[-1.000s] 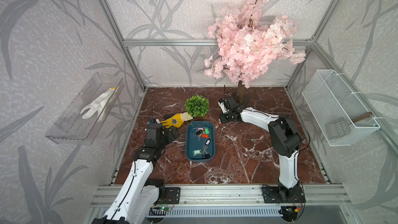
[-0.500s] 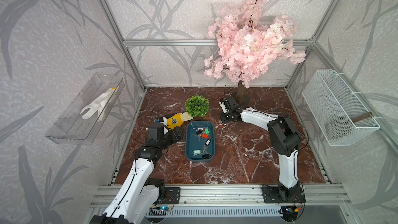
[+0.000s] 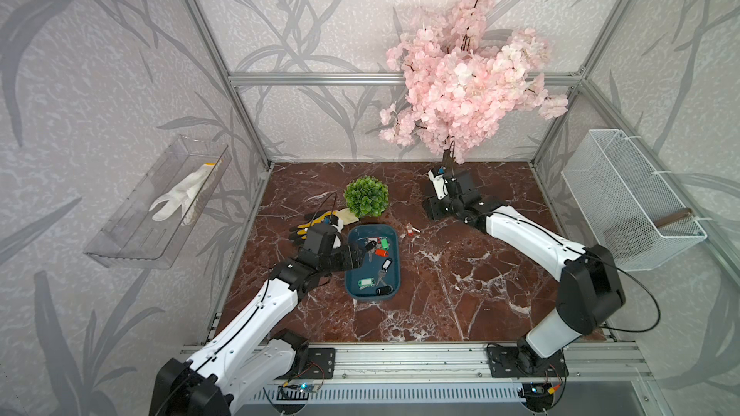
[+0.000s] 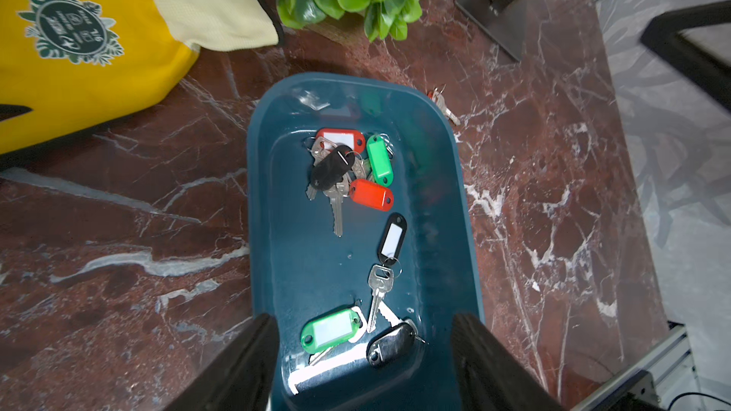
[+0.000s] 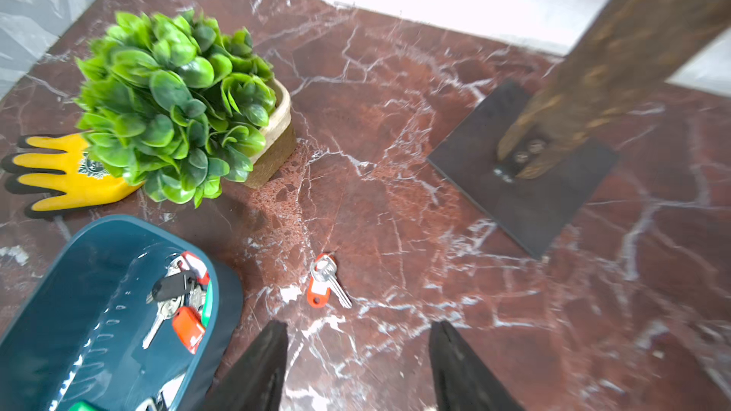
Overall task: Take the keys out of the storage box
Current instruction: Place the key at the center of the board, then pick up the key from the storage box.
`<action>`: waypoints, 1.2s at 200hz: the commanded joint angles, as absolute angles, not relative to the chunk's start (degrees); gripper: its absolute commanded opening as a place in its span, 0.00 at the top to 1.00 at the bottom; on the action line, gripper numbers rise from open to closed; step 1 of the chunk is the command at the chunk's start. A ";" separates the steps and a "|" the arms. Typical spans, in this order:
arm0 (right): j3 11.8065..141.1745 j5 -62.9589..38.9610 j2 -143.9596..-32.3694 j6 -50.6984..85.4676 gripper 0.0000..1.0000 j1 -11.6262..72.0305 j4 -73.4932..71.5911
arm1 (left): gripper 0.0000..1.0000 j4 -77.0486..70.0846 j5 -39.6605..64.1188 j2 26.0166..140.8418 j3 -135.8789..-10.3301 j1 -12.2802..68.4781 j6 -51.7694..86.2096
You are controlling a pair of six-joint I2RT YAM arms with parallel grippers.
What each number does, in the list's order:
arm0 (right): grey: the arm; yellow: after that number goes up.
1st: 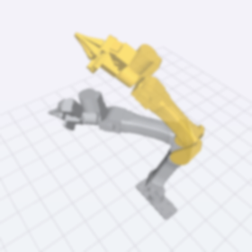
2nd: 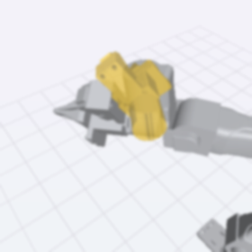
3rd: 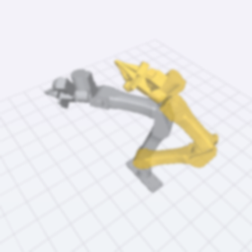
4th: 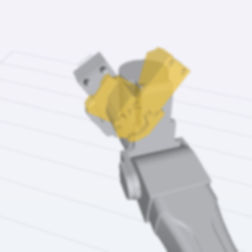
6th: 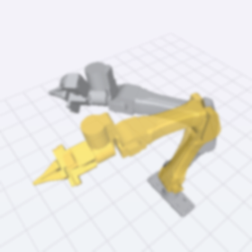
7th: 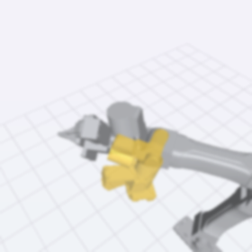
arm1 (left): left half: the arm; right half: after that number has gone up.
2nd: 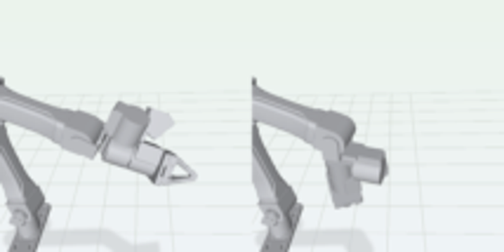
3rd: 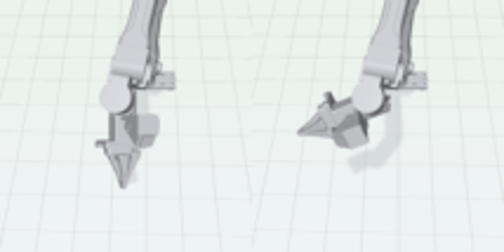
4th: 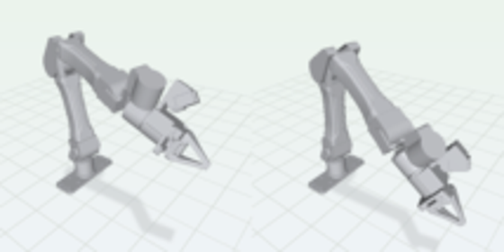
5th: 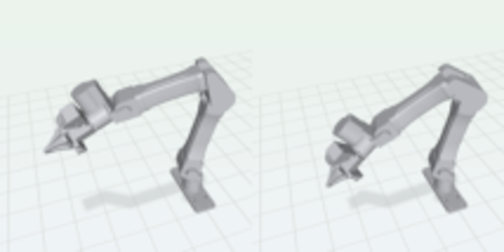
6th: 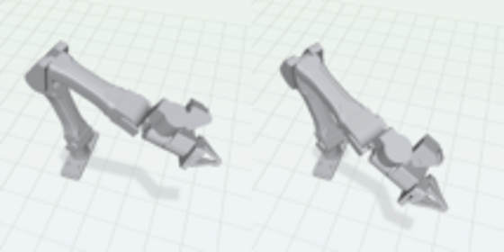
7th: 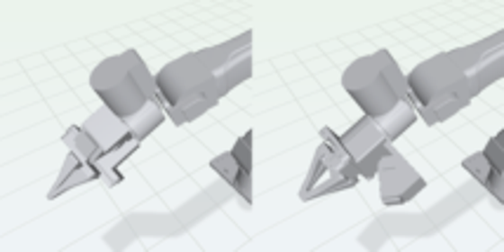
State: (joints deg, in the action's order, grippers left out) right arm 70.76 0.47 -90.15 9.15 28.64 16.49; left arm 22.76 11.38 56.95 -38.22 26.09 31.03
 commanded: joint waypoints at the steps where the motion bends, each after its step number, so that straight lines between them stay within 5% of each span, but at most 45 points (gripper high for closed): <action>1: 67.65 -0.25 -84.95 8.83 0.31 26.98 16.61 | 0.28 23.95 7.69 59.78 -41.34 30.14 30.06; 49: 58.11 -4.53 -73.15 11.48 0.00 23.70 11.94 | 0.31 23.01 6.15 68.51 -44.76 37.00 30.55; 169: 52.03 -2.97 -67.32 12.31 0.01 20.38 9.54 | 0.56 28.24 5.36 89.62 -54.83 41.66 29.44; 240: 51.60 -2.03 -67.76 11.88 0.01 20.39 9.49 | 0.61 27.91 3.97 94.86 -56.91 41.70 30.15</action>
